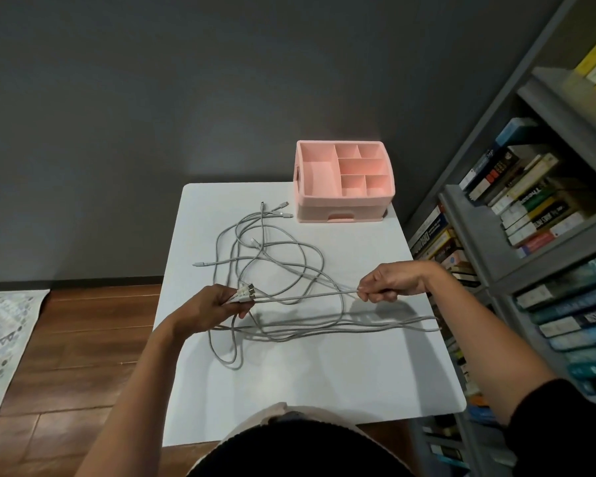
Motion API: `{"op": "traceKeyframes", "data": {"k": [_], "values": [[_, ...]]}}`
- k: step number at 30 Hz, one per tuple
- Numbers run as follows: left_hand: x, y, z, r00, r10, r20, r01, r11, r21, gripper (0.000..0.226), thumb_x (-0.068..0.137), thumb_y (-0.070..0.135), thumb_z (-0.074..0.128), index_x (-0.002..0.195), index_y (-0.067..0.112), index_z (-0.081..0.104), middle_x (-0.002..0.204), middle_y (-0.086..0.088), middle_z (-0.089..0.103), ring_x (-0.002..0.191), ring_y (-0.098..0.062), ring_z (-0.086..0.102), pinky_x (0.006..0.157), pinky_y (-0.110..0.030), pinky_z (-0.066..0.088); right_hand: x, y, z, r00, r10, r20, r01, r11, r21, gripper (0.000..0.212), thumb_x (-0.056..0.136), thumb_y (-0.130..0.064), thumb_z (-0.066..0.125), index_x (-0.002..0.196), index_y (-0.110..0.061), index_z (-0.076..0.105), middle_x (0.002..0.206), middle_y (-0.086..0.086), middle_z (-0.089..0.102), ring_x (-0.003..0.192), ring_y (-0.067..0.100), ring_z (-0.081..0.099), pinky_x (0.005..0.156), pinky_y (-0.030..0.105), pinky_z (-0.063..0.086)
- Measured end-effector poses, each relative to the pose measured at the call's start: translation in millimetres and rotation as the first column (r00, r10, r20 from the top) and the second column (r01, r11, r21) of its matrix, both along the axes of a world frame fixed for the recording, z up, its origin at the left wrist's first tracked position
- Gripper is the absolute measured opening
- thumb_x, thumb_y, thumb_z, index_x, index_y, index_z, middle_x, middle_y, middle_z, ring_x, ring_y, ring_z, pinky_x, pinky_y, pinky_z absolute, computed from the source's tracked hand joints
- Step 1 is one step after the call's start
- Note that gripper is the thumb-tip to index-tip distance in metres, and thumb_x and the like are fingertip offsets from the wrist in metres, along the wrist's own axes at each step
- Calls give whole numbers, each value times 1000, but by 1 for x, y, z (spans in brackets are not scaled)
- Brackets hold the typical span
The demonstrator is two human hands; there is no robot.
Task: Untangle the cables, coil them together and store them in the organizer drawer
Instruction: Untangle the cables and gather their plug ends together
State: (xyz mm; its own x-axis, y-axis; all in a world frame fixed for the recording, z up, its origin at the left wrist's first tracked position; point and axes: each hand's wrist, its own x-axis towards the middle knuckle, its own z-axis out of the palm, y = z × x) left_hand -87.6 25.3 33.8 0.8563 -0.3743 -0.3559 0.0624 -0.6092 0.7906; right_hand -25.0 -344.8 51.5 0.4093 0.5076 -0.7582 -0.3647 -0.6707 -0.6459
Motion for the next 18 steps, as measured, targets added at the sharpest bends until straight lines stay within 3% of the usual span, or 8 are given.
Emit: {"op": "traceKeyframes", "data": {"k": [4,7,10,13,18], "values": [[1,1,0,1000,-21,7,20,1000,16,31,93,25,59,62,25,61,52,6,36,52,-8,28,53,-23,27,2,-4,2,1000,-6,22,7,1000,-22,22,98,-22,49,84,-10,61,58,-8,51,47,5,31,52,19,26],[2,7,-4,1000,2,8,-2,999,45,29,94,25,59,65,21,62,50,5,34,50,-10,27,51,-23,27,-2,3,3,996,37,78,-33,998,-51,18,98,-18,50,90,-12,65,72,-4,63,55,5,46,56,16,35],[-3,11,-12,1000,14,16,-15,997,73,29,93,27,61,64,22,63,47,6,34,47,-8,27,50,-22,27,-12,10,-1,996,82,-41,-83,996,-25,15,97,-7,51,102,-8,65,88,-1,72,73,6,66,65,15,49],[-7,15,-18,999,45,22,-47,995,86,34,91,28,62,57,27,61,44,7,35,45,-7,28,48,-19,27,-23,16,-1,983,58,-172,-57,998,11,13,94,-1,53,102,-3,63,89,6,74,80,16,71,71,27,58],[-11,20,-23,997,76,21,-77,992,101,34,91,29,62,59,20,61,44,6,35,45,-8,29,48,-20,27,-37,33,5,983,96,-159,-103,994,-33,6,90,0,60,93,-4,64,81,9,73,74,17,71,61,28,58]]}}
